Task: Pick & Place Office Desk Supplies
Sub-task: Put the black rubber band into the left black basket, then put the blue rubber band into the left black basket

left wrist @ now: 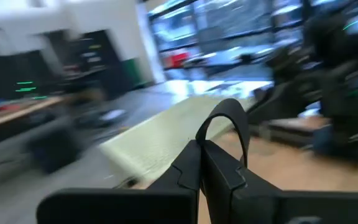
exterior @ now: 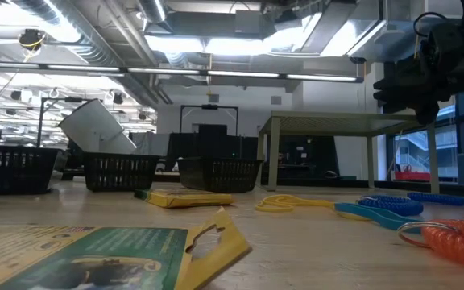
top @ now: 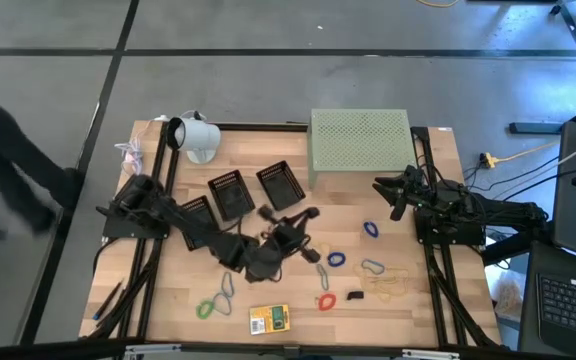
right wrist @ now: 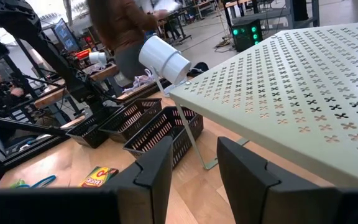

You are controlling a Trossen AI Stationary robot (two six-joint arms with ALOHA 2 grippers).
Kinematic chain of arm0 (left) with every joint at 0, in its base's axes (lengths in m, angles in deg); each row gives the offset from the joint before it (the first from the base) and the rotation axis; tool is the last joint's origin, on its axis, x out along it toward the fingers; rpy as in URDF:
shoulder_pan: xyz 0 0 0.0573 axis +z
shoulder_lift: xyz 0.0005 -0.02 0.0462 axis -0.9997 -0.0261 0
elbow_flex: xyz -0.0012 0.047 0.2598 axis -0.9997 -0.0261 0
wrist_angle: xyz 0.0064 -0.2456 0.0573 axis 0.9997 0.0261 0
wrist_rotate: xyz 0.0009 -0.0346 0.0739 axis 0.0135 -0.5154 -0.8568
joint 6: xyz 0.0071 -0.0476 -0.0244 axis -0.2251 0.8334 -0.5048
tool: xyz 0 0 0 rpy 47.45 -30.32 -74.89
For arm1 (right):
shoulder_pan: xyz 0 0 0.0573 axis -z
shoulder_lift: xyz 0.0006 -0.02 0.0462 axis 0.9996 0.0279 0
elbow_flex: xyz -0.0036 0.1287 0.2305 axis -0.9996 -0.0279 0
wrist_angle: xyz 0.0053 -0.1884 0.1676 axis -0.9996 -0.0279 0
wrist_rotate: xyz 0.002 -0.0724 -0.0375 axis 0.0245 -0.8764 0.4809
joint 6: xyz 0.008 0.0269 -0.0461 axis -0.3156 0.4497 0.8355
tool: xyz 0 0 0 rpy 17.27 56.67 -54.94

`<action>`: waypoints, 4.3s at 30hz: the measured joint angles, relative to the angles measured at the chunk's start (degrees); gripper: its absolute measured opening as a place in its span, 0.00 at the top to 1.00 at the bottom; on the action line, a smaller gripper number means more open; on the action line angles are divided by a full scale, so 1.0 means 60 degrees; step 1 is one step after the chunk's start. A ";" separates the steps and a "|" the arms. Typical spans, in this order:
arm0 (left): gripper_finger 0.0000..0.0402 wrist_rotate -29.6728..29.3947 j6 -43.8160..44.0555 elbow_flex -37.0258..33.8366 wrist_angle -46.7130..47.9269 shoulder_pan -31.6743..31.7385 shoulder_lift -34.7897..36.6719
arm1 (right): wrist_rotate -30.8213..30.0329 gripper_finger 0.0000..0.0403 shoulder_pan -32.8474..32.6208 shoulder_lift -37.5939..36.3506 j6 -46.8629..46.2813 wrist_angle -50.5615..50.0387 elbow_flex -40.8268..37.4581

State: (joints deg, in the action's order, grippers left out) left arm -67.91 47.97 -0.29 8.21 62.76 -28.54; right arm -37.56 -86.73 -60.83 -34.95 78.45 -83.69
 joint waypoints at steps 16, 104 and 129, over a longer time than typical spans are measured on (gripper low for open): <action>0.99 0.4777 0.3299 -0.0375 0.3099 -0.0546 0.0000 | -0.0011 0.68 0.0000 0.0000 0.0018 0.0000 0.0000; 0.73 1.2993 2.0960 -0.2572 1.1445 -0.1962 0.0208 | -0.0018 0.68 0.0000 0.0000 0.0011 -0.0002 0.0000; 0.99 0.8248 1.8348 -0.1457 1.1452 -0.1600 0.0229 | -0.0012 0.68 0.0000 0.0000 -0.0004 0.0001 0.0000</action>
State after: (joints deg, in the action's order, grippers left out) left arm -18.43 158.05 -9.03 76.92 53.16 -27.16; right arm -37.63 -86.73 -60.83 -34.97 78.46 -83.69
